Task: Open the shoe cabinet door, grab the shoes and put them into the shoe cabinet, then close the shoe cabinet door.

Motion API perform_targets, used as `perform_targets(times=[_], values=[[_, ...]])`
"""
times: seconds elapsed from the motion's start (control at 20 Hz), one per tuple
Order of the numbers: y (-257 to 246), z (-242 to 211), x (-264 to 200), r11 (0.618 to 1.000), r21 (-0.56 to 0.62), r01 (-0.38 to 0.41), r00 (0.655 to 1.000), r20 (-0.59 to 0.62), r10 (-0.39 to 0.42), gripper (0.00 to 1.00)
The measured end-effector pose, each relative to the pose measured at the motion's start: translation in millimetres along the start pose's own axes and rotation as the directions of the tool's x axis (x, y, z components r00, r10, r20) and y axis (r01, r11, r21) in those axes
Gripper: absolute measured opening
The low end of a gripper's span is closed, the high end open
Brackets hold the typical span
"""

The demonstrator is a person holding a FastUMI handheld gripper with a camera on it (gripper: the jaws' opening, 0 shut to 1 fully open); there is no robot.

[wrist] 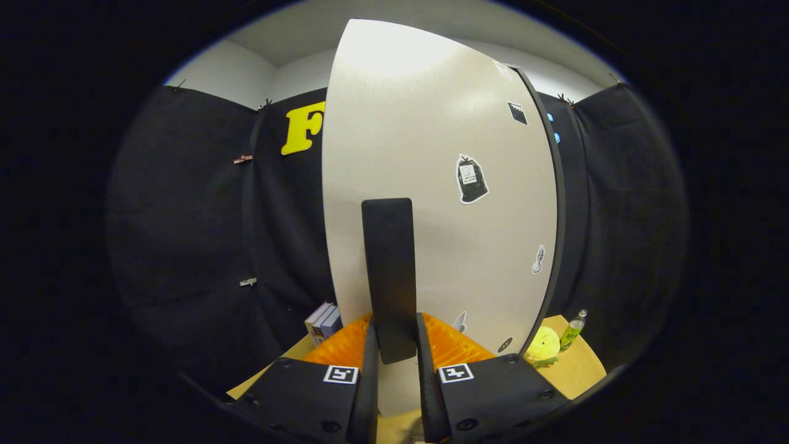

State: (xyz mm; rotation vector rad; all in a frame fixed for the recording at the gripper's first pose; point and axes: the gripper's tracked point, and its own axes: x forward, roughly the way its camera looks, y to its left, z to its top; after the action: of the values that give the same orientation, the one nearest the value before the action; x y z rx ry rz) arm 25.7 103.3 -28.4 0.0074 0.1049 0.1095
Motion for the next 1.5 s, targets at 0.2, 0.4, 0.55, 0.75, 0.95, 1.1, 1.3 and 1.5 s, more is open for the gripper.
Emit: perform_targets(times=[0.2, 0.4, 0.55, 0.75, 0.95, 1.1, 1.3, 1.5], values=[[-20, 0, -29, 0.999, -0.012, -0.036, 0.999, -0.001, 0.036, 0.32], [-45, -1, -61, 0.999, -0.017, -0.048, 0.999, -0.001, 0.048, 0.32], [-61, 1, -75, 0.999, -0.01, -0.047, 0.999, -0.003, 0.047, 0.32], [-83, 0, -97, 1.0, -0.012, -0.025, 1.0, -0.003, 0.025, 0.32], [-103, -1, -115, 1.0, -0.008, 0.006, 1.0, -0.005, -0.006, 0.32], [-120, -2, -127, 0.999, 0.0, 0.045, 0.999, 0.001, -0.045, 0.32], [-154, -4, -169, 0.993, 0.014, 0.118, 0.993, 0.017, -0.118, 0.31], [-164, 19, -212, 0.978, 0.022, 0.208, 0.973, 0.093, -0.209, 0.31]])
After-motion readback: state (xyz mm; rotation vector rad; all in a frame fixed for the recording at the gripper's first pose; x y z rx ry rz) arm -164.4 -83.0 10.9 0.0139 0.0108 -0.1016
